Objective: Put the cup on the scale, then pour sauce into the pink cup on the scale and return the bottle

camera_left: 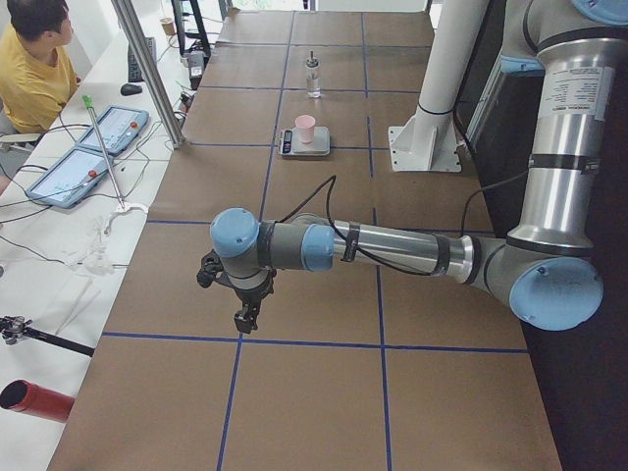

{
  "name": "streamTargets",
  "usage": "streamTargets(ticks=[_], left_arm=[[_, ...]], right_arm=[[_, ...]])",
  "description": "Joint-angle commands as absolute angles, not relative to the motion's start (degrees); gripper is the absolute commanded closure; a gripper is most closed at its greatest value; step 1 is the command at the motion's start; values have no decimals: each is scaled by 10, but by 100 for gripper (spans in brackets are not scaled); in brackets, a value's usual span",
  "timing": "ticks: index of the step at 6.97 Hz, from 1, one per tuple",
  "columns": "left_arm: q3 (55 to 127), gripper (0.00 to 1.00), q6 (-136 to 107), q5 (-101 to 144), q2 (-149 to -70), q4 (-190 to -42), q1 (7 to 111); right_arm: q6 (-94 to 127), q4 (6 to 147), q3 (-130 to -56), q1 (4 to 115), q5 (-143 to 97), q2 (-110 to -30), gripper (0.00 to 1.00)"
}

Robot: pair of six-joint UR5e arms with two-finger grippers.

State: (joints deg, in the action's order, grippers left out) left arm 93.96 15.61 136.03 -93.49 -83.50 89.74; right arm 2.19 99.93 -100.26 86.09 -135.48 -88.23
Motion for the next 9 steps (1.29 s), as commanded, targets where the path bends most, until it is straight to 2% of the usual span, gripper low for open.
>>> streamTargets(ticks=[1,8,9], left_arm=[[942,0,157,1364,-935,-834,896],[940,0,152,1380,-934,-839,896],[945,0,85,1398,-934,-842,896]], right_arm=[[22,994,-1005,861,-1354,-882,0],[22,994,-997,860,-1352,-883,0],[21,994,-997,860,-1352,-884,0]])
